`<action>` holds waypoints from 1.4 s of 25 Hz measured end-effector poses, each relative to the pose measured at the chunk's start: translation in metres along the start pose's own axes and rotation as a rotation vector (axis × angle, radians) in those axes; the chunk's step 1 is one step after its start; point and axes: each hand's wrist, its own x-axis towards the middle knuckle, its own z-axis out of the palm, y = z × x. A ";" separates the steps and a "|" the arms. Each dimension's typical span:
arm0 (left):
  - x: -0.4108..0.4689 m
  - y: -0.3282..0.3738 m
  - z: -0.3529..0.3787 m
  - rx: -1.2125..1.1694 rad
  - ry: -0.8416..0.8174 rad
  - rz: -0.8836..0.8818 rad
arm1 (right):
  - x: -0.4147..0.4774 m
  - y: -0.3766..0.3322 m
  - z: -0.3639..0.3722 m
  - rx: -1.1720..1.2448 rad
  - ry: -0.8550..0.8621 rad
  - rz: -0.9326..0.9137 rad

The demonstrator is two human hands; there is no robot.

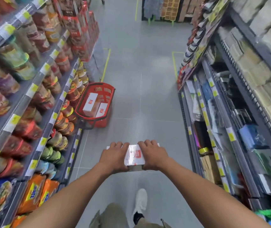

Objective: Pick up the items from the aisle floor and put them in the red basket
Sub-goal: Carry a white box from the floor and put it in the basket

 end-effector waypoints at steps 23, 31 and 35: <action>0.375 -0.127 -0.157 -0.074 -0.002 0.065 | 0.370 0.119 -0.201 -0.096 -0.045 -0.040; 0.452 -0.153 -0.186 -0.260 0.131 -0.312 | 0.509 0.141 -0.260 -0.178 -0.038 -0.265; 0.461 -0.188 -0.168 -0.380 0.157 -0.651 | 0.573 0.107 -0.270 -0.237 -0.058 -0.393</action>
